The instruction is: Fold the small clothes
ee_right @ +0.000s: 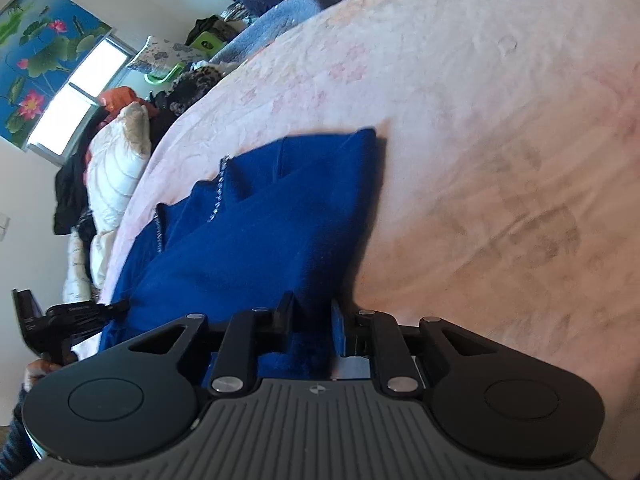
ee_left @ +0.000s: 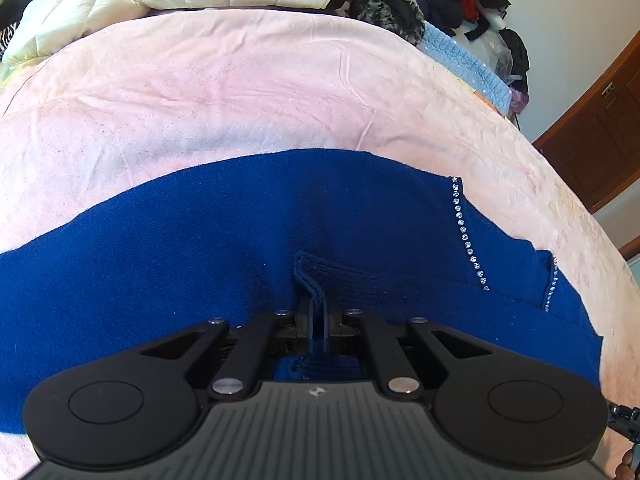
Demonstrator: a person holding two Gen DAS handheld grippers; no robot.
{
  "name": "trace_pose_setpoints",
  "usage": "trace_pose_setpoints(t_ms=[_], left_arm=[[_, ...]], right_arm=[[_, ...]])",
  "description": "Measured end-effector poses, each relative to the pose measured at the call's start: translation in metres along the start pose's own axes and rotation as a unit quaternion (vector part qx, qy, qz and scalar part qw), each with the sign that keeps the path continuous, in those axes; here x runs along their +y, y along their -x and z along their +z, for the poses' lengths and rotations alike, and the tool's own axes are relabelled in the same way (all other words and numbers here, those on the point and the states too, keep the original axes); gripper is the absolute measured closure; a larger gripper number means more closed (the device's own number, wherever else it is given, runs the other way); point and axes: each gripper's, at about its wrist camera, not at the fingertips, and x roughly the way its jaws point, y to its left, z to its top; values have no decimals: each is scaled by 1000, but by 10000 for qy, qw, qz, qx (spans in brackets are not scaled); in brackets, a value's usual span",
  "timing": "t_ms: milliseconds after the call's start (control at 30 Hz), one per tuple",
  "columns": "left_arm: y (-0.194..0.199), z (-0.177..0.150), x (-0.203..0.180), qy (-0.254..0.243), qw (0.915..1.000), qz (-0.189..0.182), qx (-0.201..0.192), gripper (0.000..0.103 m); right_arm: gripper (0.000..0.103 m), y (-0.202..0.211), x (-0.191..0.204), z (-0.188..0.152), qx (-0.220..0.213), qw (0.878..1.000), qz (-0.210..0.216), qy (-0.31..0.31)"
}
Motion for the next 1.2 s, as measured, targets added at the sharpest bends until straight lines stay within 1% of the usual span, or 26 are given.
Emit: trace_pose_setpoints(t_ms=[67, 100, 167, 200, 267, 300, 367, 400, 433, 467, 500, 567, 633, 700, 767, 800, 833, 867, 900, 967, 1000, 1033, 1067, 1100, 1167, 1200], left_arm=[[9, 1, 1, 192, 9998, 50, 50, 98], [17, 3, 1, 314, 9994, 120, -20, 97], [38, -1, -7, 259, 9984, 108, -483, 97], [45, -4, -16, 90, 9975, 38, -703, 97], [49, -11, -34, -175, 9964, -101, -828, 97], [46, -15, -42, -296, 9963, -247, -762, 94], [27, -24, -56, -352, 9972, -444, -495, 79], [16, -30, -61, -336, 9977, -470, -342, 66], [5, -35, -63, -277, 9981, -502, -222, 58], [-5, -41, -64, -206, 9983, -533, -147, 56], [-8, -48, -65, -249, 9972, -576, -407, 52], [-10, -56, -68, -430, 9947, -564, -740, 50], [-8, -58, -64, -288, 9945, -631, -783, 50], [5, -59, -50, 180, 9934, -889, -708, 50], [29, -68, -22, 824, 9840, -1258, -954, 49], [45, -75, -1, 1242, 9738, -1461, -1222, 49], [61, -84, 22, 1691, 9601, -1627, -1520, 49], [77, -96, 49, 2273, 9397, -1749, -1864, 47], [91, -109, 79, 2904, 9140, -1773, -2208, 43], [117, -140, 139, 4268, 8455, -1512, -2830, 36], [127, -157, 168, 4935, 8054, -1295, -3017, 36], [133, -171, 191, 5472, 7689, -1131, -3106, 36], [137, -182, 209, 5851, 7394, -1023, -3170, 36], [139, -190, 226, 6123, 7183, -955, -3161, 36], [137, -194, 242, 6354, 7011, -1169, -3019, 37], [136, -193, 244, 6379, 6994, -1244, -2974, 36]], right_arm=[[71, 12, 24, 1, -457, 9966, -420, 538], [69, 16, 38, 0, -571, 9938, -407, 864], [56, 16, 63, -1, -567, 9894, -176, 1327], [53, 14, 73, -2, -523, 9878, -51, 1469], [51, 2, 86, -1, -345, 9860, 153, 1623], [51, -6, 92, 0, -265, 9857, 118, 1657], [50, -22, 96, 0, -121, 9857, 19, 1681], [50, -29, 99, -4, -58, 9846, -78, 1743], [50, -36, 101, -8, -12, 9828, -273, 1828], [50, -42, 100, -11, 75, 9806, -472, 1902], [50, -51, 102, -20, 172, 9780, -606, 1987], [42, -50, 104, -34, -75, 9725, -503, 2272], [40, -50, 108, -43, -151, 9681, -555, 2440], [34, -51, 111, -45, -118, 9670, -548, 2487], [25, -51, 112, -43, -69, 9690, -495, 2420], [23, -52, 113, -44, -55, 9684, -478, 2446], [19, -53, 115, -46, -59, 9674, -478, 2486], [16, -54, 117, -48, -71, 9658, -497, 2543], [15, -55, 119, -51, -82, 9637, -536, 2615], [10, -58, 124, -54, -78, 9598, -621, 2735], [10, -61, 127, -55, -59, 9589, -635, 2766], [7, -62, 128, -55, -39, 9585, -642, 2778], [4, -64, 130, -55, -28, 9583, -669, 2778], [3, -65, 131, -55, -15, 9580, -692, 2782], [3, -67, 134, -55, -17, 9566, -777, 2810], [3, -68, 135, -55, -11, 9565, -793, 2809]])
